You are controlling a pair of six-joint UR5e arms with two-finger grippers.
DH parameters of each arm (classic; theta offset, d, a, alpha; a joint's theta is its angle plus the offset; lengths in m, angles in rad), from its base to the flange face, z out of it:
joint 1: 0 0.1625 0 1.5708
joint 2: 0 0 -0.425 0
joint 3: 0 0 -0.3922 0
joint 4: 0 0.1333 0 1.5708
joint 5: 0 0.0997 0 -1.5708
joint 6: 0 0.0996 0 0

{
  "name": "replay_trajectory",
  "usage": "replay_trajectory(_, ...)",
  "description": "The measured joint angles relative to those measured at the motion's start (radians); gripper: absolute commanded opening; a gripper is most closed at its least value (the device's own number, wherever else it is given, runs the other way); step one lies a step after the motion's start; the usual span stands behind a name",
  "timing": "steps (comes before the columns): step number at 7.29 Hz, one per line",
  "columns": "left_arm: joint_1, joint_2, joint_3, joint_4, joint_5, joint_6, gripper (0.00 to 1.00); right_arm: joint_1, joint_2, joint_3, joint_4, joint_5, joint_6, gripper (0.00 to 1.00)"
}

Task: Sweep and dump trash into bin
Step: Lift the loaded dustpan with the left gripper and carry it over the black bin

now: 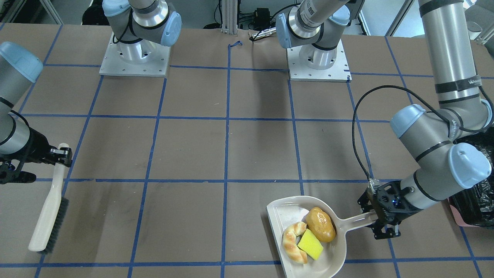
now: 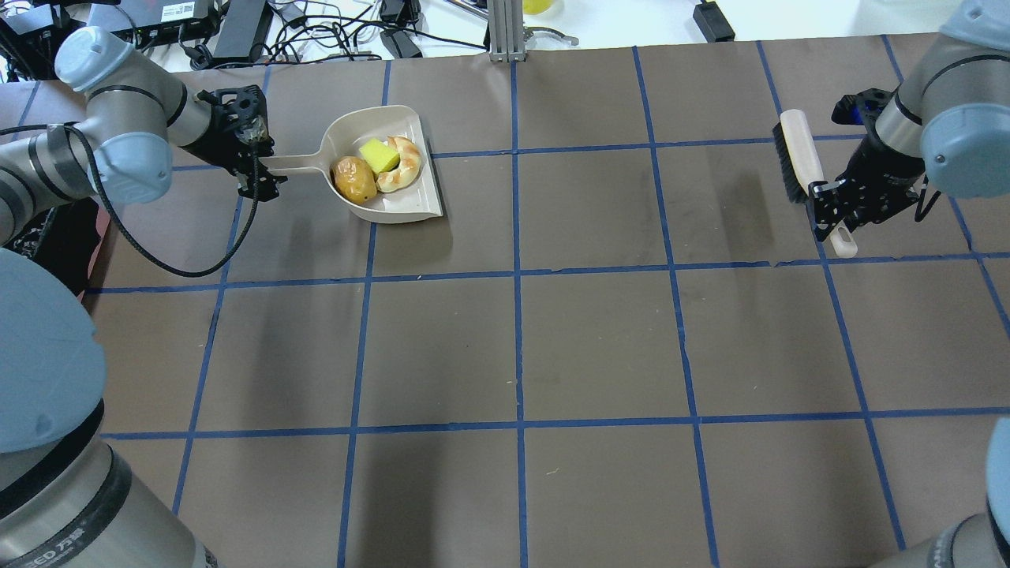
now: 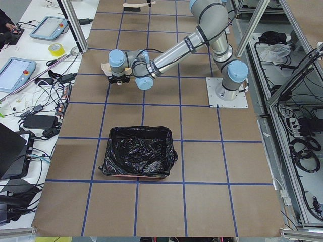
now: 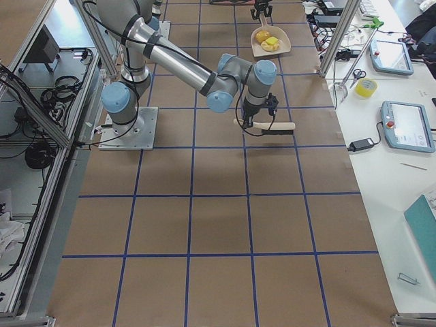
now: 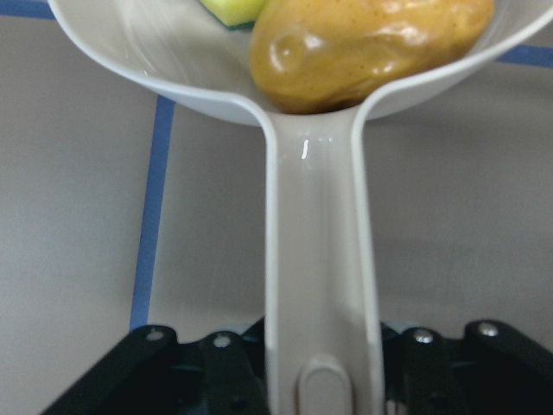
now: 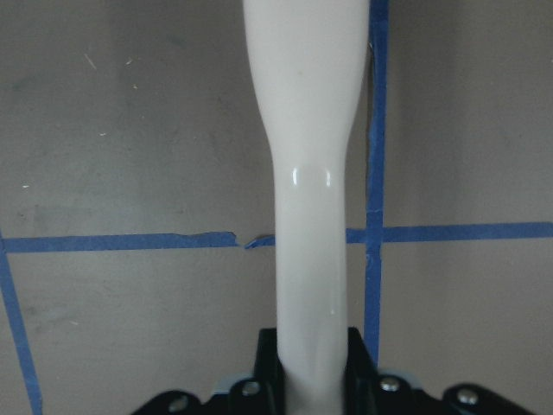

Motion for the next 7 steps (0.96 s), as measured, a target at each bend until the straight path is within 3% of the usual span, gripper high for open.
replay_trajectory(3, 0.101, 0.034, 0.127, -0.211, -0.076, 0.014, 0.00, -0.011, 0.042, 0.003, -0.033, 0.001, -0.003, 0.00)
replay_trajectory(7, 0.284, 0.067, 0.320, -0.468, -0.090, 0.098, 0.00, -0.012, 0.053, 0.009, -0.035, -0.001, -0.010, 0.00)
